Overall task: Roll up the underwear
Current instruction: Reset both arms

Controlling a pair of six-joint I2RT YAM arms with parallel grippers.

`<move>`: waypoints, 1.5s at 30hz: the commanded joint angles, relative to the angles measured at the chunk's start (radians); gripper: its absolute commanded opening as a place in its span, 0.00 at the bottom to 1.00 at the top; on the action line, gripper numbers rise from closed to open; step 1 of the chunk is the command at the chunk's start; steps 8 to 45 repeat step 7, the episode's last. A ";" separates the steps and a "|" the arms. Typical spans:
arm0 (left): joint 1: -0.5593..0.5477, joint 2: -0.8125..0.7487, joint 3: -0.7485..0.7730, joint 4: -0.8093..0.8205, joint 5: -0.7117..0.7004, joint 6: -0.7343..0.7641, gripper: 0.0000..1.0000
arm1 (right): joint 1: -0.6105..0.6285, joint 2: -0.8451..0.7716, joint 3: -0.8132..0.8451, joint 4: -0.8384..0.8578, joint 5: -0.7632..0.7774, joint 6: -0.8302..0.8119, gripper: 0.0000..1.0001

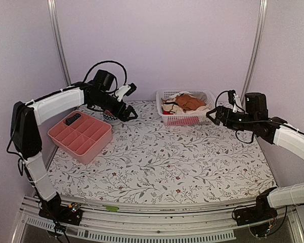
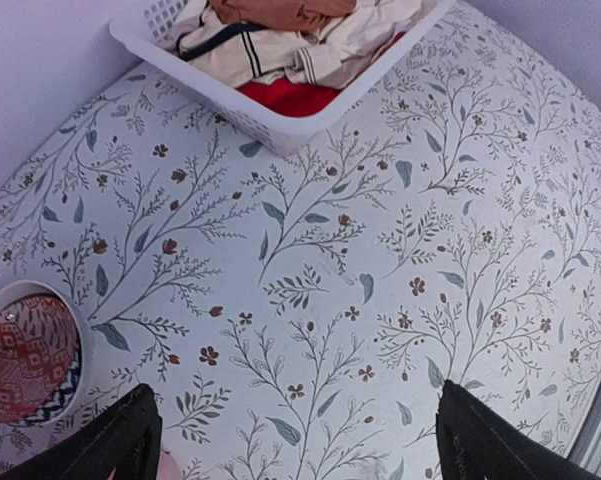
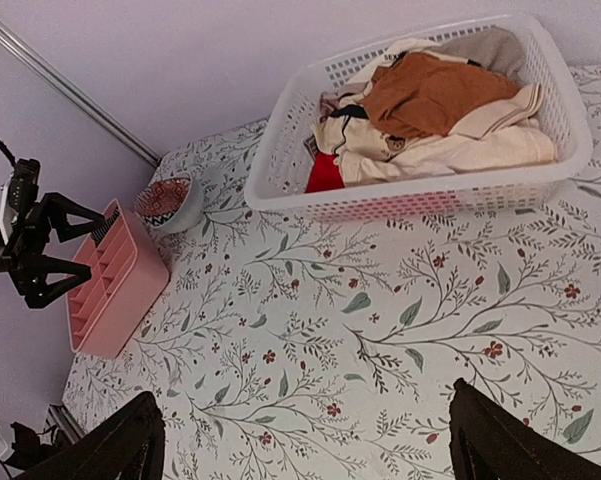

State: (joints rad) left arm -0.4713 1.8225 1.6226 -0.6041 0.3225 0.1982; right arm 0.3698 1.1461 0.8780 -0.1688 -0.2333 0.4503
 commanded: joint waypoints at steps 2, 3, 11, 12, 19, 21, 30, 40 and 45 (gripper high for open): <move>-0.023 -0.098 -0.137 0.070 -0.026 -0.120 0.96 | -0.003 -0.023 -0.069 -0.044 -0.082 0.070 0.99; -0.024 -0.102 -0.151 0.070 -0.022 -0.125 0.96 | -0.003 -0.022 -0.076 -0.041 -0.088 0.071 0.99; -0.024 -0.113 -0.169 0.085 -0.040 -0.125 0.96 | -0.003 -0.007 -0.078 -0.042 -0.086 0.052 0.99; -0.024 -0.113 -0.169 0.085 -0.040 -0.125 0.96 | -0.003 -0.007 -0.078 -0.042 -0.086 0.052 0.99; -0.024 -0.113 -0.169 0.085 -0.040 -0.125 0.96 | -0.003 -0.007 -0.078 -0.042 -0.086 0.052 0.99; -0.024 -0.113 -0.169 0.085 -0.040 -0.125 0.96 | -0.003 -0.007 -0.078 -0.042 -0.086 0.052 0.99; -0.024 -0.113 -0.169 0.085 -0.040 -0.125 0.96 | -0.003 -0.007 -0.078 -0.042 -0.086 0.052 0.99; -0.024 -0.113 -0.169 0.085 -0.040 -0.125 0.96 | -0.003 -0.007 -0.078 -0.042 -0.086 0.052 0.99; -0.024 -0.113 -0.169 0.085 -0.040 -0.125 0.96 | -0.003 -0.007 -0.078 -0.042 -0.086 0.052 0.99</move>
